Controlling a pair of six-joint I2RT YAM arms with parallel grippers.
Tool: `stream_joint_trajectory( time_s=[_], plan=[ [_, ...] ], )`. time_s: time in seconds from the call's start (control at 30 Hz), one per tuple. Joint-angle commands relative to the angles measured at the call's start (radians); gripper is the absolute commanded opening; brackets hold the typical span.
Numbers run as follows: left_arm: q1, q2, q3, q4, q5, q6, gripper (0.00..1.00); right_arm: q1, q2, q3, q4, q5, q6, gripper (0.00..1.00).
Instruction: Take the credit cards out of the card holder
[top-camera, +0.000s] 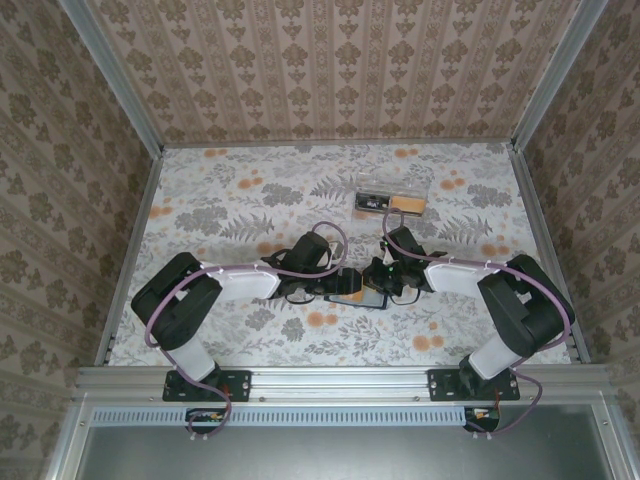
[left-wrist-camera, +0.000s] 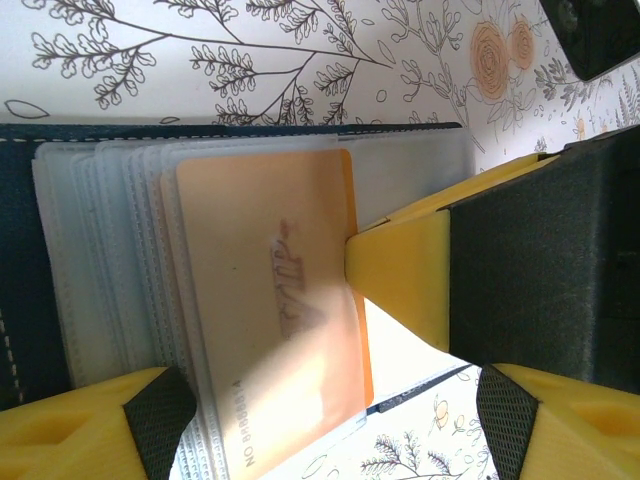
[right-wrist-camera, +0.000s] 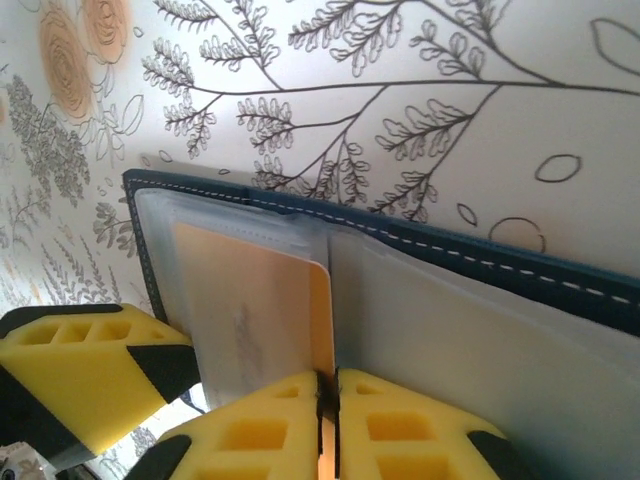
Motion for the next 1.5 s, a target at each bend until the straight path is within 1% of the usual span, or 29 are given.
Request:
stream_joint_trajectory(
  time_s=[0.0, 0.23, 0.43, 0.63, 0.9, 1.07, 1.23, 1.4, 1.47],
  plan=[
    [0.001, 0.011, 0.008, -0.042, -0.007, 0.0, 0.81, -0.001, 0.003, -0.02, 0.002, -0.022, 0.008, 0.01],
    [0.011, 0.005, -0.005, -0.051, -0.029, -0.012, 0.79, -0.021, -0.027, -0.035, -0.04, 0.003, -0.005, 0.0],
    [0.027, 0.005, -0.027, -0.048, -0.04, -0.032, 0.77, -0.059, -0.056, -0.056, -0.086, 0.012, -0.031, 0.0],
    [0.03, 0.003, -0.03, -0.05, -0.04, -0.033, 0.77, -0.095, -0.089, -0.074, -0.126, 0.014, -0.062, 0.0],
    [0.03, 0.0, -0.029, -0.049, -0.038, -0.032, 0.77, -0.156, -0.175, -0.114, -0.177, -0.001, -0.097, 0.0],
    [0.03, -0.005, -0.027, -0.045, -0.03, -0.033, 0.77, -0.171, -0.294, -0.132, -0.221, -0.025, -0.114, 0.0],
    [0.03, -0.016, -0.018, -0.049, -0.027, -0.032, 0.77, -0.173, -0.412, -0.127, -0.301, -0.016, -0.125, 0.0],
    [0.03, -0.044, 0.005, -0.067, -0.024, -0.023, 0.78, -0.175, -0.515, -0.087, -0.391, -0.005, -0.149, 0.0],
    [0.032, -0.065, 0.021, -0.093, -0.03, -0.013, 0.8, -0.175, -0.547, -0.061, -0.423, 0.002, -0.166, 0.0]
  ],
)
